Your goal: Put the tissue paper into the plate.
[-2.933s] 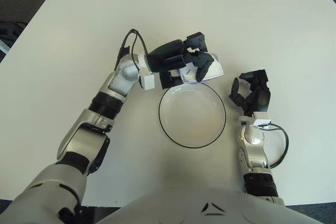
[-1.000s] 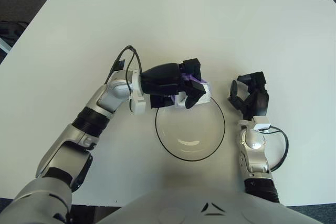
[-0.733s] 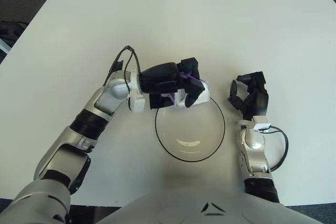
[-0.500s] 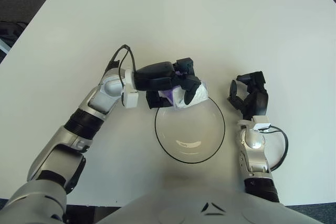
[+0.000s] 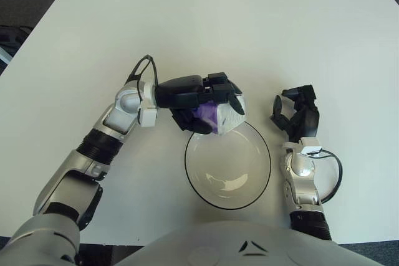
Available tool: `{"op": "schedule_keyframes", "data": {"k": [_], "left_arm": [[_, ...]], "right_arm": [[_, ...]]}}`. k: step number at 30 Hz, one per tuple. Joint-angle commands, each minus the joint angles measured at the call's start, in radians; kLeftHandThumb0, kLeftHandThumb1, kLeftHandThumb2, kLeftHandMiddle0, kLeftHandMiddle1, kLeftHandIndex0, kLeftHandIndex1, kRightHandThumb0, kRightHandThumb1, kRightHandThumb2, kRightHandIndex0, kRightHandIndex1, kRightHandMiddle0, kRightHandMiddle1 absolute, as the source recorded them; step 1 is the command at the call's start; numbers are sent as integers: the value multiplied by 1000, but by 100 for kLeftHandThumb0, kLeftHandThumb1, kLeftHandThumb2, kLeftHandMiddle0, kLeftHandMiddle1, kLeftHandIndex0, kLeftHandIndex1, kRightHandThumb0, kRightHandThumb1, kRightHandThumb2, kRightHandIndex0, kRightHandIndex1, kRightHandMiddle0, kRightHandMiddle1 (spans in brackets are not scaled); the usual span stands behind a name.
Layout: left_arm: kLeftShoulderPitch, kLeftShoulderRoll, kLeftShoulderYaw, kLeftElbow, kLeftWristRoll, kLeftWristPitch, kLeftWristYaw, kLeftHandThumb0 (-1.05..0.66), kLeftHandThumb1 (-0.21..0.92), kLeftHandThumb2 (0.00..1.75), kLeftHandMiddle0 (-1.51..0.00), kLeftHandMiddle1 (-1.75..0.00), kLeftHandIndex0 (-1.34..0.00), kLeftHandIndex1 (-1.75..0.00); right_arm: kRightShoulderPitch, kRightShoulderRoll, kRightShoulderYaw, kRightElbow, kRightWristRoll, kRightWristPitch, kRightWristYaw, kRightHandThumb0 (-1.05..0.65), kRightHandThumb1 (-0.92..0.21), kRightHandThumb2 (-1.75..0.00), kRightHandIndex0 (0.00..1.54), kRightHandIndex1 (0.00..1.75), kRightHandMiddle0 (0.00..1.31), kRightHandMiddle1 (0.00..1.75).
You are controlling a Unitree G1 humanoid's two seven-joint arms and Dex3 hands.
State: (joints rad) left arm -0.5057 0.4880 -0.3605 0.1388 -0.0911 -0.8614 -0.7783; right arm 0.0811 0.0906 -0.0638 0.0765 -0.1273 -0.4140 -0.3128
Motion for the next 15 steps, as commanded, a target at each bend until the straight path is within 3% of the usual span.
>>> {"op": "schedule_keyframes", "data": {"k": [1,9,15], "left_arm": [[19,-7,27,14,-7,-41,11,-96,92,83,0,-12,0,-32],[30,17,50,-44,-14,-24,4,-100,92,94,0,-6,0,-19],[10,5,57,-29,-7,-100,6,-101,92,101,0,-5,0,-14]], "right_arm": [[67,5,-25,148,14,27,-8,-44,-43,-119,56,140,52,175],[50,2,-37,191,33,17,-5,-46,-36,-126,57,141,56,175],[34,-2,-46,229,56,-12,9,-46,-36,-126,55,140,56,175]]}}
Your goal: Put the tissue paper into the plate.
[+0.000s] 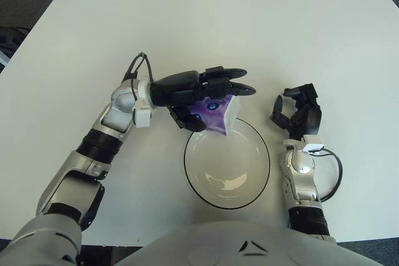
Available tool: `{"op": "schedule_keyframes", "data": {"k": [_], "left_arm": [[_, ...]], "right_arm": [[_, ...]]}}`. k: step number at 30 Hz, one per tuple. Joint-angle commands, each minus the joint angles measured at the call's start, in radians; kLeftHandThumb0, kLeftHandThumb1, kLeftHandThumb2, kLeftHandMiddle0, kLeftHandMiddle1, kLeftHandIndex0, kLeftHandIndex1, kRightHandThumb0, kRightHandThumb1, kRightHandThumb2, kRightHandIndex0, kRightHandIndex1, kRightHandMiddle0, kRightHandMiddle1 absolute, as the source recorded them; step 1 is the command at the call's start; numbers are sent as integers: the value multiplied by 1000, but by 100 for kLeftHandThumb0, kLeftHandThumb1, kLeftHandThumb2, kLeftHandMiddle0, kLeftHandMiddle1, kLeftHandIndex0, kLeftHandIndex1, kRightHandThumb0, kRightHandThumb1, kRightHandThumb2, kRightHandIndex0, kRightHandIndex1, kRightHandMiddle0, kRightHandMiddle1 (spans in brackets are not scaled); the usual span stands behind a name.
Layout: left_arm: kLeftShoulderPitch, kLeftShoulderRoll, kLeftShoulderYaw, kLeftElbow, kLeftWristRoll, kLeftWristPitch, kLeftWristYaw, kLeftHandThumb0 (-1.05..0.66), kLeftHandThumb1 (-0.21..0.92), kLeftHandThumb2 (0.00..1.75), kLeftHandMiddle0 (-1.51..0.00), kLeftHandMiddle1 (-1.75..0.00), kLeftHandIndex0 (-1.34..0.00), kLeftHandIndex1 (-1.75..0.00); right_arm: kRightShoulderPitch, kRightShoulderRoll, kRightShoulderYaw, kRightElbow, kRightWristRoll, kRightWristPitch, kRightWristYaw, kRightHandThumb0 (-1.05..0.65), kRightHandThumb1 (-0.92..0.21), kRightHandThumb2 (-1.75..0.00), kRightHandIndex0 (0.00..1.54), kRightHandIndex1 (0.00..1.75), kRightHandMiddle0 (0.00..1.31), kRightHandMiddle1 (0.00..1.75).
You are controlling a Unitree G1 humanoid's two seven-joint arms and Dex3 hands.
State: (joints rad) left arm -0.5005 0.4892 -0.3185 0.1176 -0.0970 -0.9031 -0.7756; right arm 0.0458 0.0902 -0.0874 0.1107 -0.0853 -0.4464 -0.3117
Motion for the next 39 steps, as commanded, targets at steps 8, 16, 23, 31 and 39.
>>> {"op": "schedule_keyframes", "data": {"k": [8,16,23,31,39], "left_arm": [[-17,-2,38,27,51,-132,26,-102,92,103,0,-1,0,-11],[-25,-23,60,71,125,-204,69,-101,92,102,0,0,0,-12],[-16,-4,64,40,129,-182,84,-100,92,99,0,0,0,-8],[-36,-34,96,63,214,-194,135,-103,92,97,0,0,0,-5],[-29,-34,209,19,503,-190,255,-105,92,87,0,0,0,0]], "right_arm": [[59,-5,-25,229,17,-9,4,-46,-37,-126,53,140,56,175],[63,-8,-23,227,10,2,2,-46,-37,-125,54,141,56,175],[70,-8,-21,216,-3,4,-9,-46,-35,-128,56,142,57,175],[73,-5,-13,202,1,-12,-3,-47,-34,-129,57,142,58,175],[91,-5,0,171,-18,-36,-8,-45,-41,-121,55,141,53,175]]}}
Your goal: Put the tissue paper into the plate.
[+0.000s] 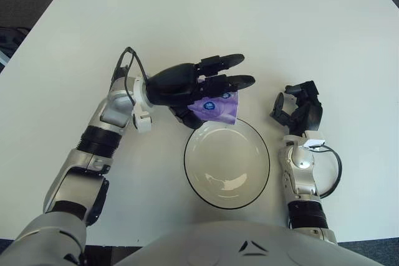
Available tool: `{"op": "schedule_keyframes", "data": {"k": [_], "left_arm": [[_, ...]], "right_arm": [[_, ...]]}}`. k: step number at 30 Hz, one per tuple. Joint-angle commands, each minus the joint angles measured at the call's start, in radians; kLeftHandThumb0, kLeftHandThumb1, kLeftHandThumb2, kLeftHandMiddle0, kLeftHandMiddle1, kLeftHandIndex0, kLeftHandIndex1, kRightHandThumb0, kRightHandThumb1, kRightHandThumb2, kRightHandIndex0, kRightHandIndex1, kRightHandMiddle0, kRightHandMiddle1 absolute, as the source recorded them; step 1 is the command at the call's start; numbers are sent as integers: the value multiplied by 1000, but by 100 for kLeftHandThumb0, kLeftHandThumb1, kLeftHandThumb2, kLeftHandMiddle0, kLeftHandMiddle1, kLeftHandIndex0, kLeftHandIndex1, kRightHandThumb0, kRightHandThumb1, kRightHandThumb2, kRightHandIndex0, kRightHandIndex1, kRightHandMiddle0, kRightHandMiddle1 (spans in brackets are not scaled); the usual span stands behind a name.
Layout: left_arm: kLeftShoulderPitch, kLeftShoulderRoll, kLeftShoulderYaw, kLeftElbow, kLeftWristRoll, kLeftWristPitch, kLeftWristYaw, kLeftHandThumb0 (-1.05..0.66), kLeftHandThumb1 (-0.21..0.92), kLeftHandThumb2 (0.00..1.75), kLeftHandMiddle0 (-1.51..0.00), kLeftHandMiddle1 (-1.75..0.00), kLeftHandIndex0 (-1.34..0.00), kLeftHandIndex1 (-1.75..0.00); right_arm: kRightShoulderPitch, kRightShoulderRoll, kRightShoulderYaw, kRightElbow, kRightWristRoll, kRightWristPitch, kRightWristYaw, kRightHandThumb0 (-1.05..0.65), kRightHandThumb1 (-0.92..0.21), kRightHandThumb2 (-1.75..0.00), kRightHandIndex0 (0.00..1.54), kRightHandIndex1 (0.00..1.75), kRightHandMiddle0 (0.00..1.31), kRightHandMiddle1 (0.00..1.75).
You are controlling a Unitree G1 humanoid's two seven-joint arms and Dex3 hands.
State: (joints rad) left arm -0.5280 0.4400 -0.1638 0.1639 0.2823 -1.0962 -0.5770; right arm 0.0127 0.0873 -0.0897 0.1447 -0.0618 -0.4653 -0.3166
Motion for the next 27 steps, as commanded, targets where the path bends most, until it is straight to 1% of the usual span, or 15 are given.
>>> {"op": "schedule_keyframes", "data": {"k": [1,4,9,15,17,22,24,27], "left_arm": [[2,19,64,-38,158,11,70,-105,92,85,0,0,0,0],[9,38,77,-72,254,44,98,-105,92,83,0,0,0,0],[5,72,56,-98,334,95,115,-105,92,79,-1,0,0,0],[-15,99,20,-92,384,135,134,-105,92,73,-2,-2,-1,-2],[-28,107,7,-76,407,147,144,-105,92,67,-1,-7,0,-9],[-68,123,-29,-21,443,174,157,-105,92,59,0,-14,0,-16],[-85,129,-46,1,447,184,156,-105,92,57,0,-15,0,-17],[-102,144,-76,15,419,201,121,-105,91,55,0,-15,0,-18]], "right_arm": [[126,-2,4,134,-43,-19,-4,-44,-43,-118,55,140,51,175],[133,-1,12,114,-47,-7,0,-43,-48,-112,54,139,47,175],[142,-4,20,85,-59,34,2,-41,-56,-102,52,136,42,175],[148,-5,22,62,-63,64,10,-39,-62,-94,51,134,37,175],[152,-5,23,51,-63,75,13,-39,-65,-91,51,133,36,175],[161,-3,27,25,-64,96,19,-38,-67,-88,50,131,34,175],[163,-2,27,19,-65,102,20,-38,-67,-87,50,131,34,175],[168,-1,29,10,-69,105,17,-38,-68,-87,50,131,34,175]]}}
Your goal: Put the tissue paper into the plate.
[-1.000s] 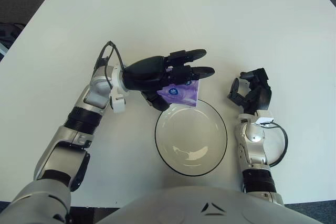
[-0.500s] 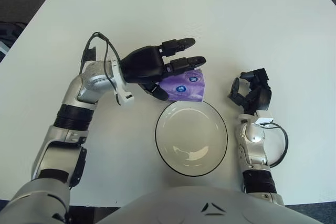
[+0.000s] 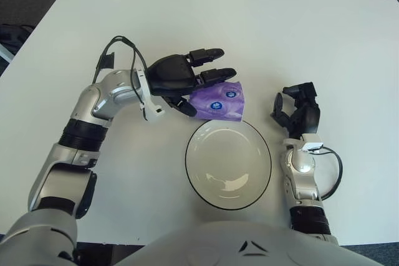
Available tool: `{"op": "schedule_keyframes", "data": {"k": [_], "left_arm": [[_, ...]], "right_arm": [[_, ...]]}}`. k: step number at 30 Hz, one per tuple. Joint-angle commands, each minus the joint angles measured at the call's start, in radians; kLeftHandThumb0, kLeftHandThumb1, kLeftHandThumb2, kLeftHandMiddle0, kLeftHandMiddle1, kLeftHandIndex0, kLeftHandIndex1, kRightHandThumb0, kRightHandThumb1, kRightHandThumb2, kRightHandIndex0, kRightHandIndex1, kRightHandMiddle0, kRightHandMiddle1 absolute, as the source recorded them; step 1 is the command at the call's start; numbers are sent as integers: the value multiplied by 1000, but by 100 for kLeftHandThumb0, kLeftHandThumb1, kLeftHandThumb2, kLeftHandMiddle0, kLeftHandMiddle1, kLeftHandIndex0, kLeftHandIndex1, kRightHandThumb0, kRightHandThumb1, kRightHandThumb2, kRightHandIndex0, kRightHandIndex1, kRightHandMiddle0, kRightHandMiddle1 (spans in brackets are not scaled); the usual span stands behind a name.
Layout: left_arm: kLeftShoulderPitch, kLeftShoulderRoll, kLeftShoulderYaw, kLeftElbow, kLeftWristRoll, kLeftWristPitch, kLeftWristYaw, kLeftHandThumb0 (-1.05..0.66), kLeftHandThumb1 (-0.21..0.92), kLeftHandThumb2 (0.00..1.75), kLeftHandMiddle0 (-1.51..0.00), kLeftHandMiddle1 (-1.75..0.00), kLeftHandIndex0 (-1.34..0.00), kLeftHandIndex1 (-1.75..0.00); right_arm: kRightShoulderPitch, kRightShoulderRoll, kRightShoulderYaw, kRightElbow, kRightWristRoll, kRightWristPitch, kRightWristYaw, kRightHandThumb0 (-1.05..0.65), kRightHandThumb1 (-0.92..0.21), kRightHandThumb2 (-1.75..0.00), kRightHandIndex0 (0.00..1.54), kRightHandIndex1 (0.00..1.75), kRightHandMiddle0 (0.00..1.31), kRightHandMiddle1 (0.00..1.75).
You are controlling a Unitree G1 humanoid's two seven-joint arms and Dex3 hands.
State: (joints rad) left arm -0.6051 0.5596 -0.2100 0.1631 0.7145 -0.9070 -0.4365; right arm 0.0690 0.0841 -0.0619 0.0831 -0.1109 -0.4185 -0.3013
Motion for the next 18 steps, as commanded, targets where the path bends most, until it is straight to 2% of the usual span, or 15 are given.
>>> {"op": "schedule_keyframes", "data": {"k": [1,5,18], "left_arm": [[-29,29,-38,20,-21,15,-26,-105,91,55,0,-14,0,-18],[-42,41,-60,31,-39,21,-30,-105,91,54,0,-14,0,-18],[-75,62,-118,50,-43,33,-42,-105,86,55,0,-9,0,-12]], "right_arm": [[114,3,1,68,-21,61,1,-38,-68,-87,50,130,33,175],[122,3,3,48,-21,78,5,-38,-68,-86,50,130,33,175],[124,9,0,56,-20,51,3,-38,-69,-86,50,129,33,175]]}}
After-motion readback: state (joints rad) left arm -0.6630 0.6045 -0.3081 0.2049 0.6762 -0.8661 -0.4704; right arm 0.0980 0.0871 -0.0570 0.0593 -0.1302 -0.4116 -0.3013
